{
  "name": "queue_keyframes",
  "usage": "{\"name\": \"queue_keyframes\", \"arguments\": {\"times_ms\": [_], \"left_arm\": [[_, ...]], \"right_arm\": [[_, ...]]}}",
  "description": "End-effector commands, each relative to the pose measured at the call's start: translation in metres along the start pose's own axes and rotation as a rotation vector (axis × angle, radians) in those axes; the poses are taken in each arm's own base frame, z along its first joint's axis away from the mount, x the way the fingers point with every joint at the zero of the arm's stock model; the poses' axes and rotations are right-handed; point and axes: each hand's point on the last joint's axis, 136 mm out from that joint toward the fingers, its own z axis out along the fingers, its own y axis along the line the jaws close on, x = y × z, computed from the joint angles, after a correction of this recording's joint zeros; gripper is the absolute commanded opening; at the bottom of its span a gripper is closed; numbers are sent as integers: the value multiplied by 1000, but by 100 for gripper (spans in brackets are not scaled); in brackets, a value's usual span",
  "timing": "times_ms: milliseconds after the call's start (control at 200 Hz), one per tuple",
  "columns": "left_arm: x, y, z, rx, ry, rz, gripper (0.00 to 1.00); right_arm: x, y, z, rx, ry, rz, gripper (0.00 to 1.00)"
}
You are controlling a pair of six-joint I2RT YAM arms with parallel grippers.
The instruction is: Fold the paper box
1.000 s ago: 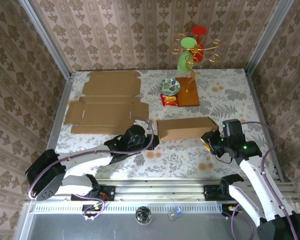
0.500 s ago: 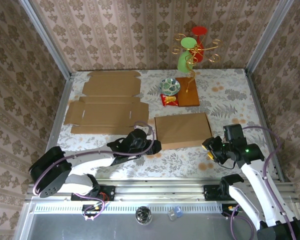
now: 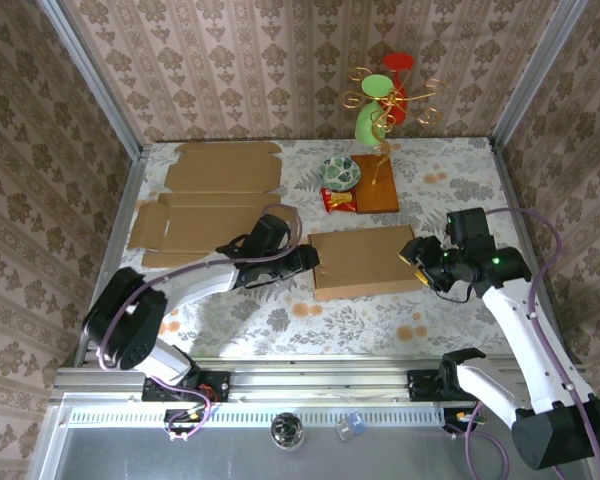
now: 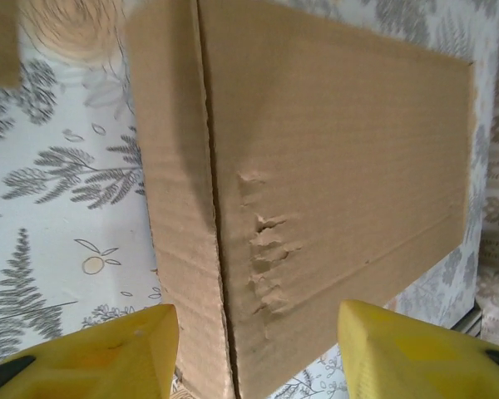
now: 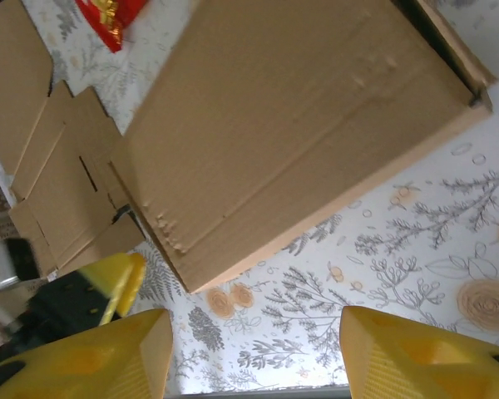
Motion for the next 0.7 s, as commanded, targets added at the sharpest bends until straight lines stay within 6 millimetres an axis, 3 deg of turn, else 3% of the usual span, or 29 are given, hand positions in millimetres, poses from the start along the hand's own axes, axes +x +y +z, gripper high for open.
{"name": "queue_keyframes", "arguments": {"times_ms": [0, 120, 365, 525, 695], "left_arm": [[16, -5, 11, 8, 109, 1, 53], [23, -6, 27, -10, 161, 16, 48], [28, -31, 65, 31, 180, 14, 29], [20, -48, 86, 57, 172, 20, 26], [6, -80, 118, 110, 161, 52, 25]], "right_arm": [[-4, 8, -12, -1, -7, -64, 58], [-7, 17, -19, -21, -19, -75, 58], [-10, 21, -33, -38, -57, -82, 53], [-9, 22, -41, -61, -81, -54, 52], [-7, 21, -51, -64, -106, -54, 52]]}}
